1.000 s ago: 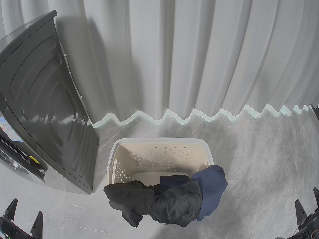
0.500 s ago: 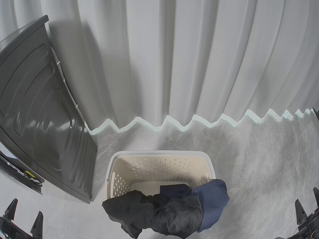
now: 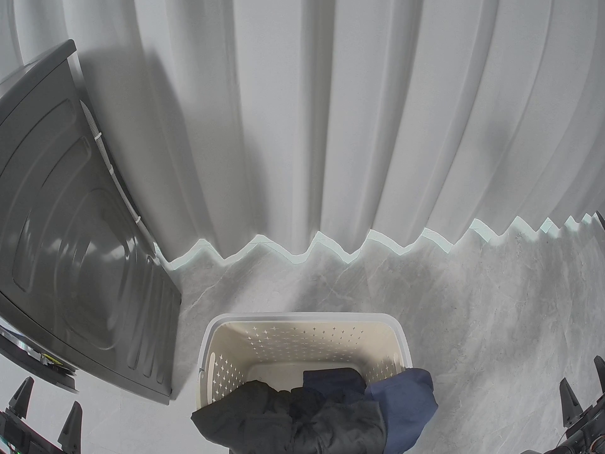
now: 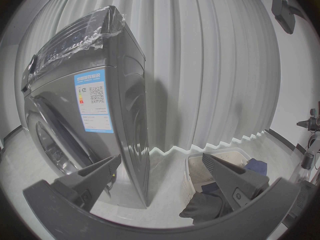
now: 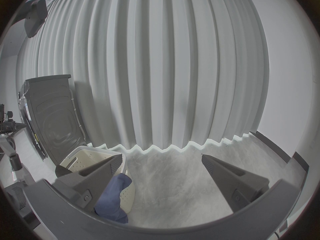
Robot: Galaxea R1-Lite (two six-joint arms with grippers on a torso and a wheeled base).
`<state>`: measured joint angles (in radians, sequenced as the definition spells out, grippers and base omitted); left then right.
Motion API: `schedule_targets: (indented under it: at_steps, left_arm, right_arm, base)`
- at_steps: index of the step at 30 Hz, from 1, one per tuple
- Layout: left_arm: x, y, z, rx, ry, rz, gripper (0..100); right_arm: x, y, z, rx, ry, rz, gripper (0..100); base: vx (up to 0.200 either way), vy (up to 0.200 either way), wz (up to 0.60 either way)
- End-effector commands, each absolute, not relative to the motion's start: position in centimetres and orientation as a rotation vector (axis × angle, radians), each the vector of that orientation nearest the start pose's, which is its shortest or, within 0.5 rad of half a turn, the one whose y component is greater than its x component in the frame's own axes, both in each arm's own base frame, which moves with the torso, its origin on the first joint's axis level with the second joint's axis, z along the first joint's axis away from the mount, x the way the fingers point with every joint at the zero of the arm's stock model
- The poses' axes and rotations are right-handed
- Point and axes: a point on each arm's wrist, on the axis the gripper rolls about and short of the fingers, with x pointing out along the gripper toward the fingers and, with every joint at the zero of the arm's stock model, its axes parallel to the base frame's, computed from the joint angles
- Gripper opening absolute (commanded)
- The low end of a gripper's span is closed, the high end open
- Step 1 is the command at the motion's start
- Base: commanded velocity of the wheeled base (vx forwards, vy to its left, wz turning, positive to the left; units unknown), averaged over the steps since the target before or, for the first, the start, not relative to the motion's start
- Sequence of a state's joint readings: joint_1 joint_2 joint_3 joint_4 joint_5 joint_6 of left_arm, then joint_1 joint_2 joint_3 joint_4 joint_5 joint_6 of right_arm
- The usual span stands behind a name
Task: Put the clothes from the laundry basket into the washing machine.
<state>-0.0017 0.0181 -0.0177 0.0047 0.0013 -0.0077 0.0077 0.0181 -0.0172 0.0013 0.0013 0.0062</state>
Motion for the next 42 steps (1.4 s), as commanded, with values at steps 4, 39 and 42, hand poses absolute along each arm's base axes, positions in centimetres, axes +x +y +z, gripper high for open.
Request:
schedule_targets:
  at_steps: [4, 39, 42]
  left_arm:
    - [-2.28, 0.01, 7.50, -0.009, 0.005, 0.000, 100]
    - [-2.29, 0.01, 7.54, -0.008, 0.003, 0.000, 100]
    - [-2.28, 0.01, 7.50, -0.006, 0.005, 0.000, 100]
  right_arm:
    - [-2.25, -0.01, 7.59, 0.008, 0.006, 0.009, 100]
    - [-2.25, -0.01, 7.59, 0.006, 0.006, 0.009, 100]
    - [-2.25, -0.01, 7.59, 0.006, 0.006, 0.009, 100]
  base:
    - [0.000, 0.000, 0.00]
    - [0.034, 0.000, 0.00]
    - [0.000, 0.000, 0.00]
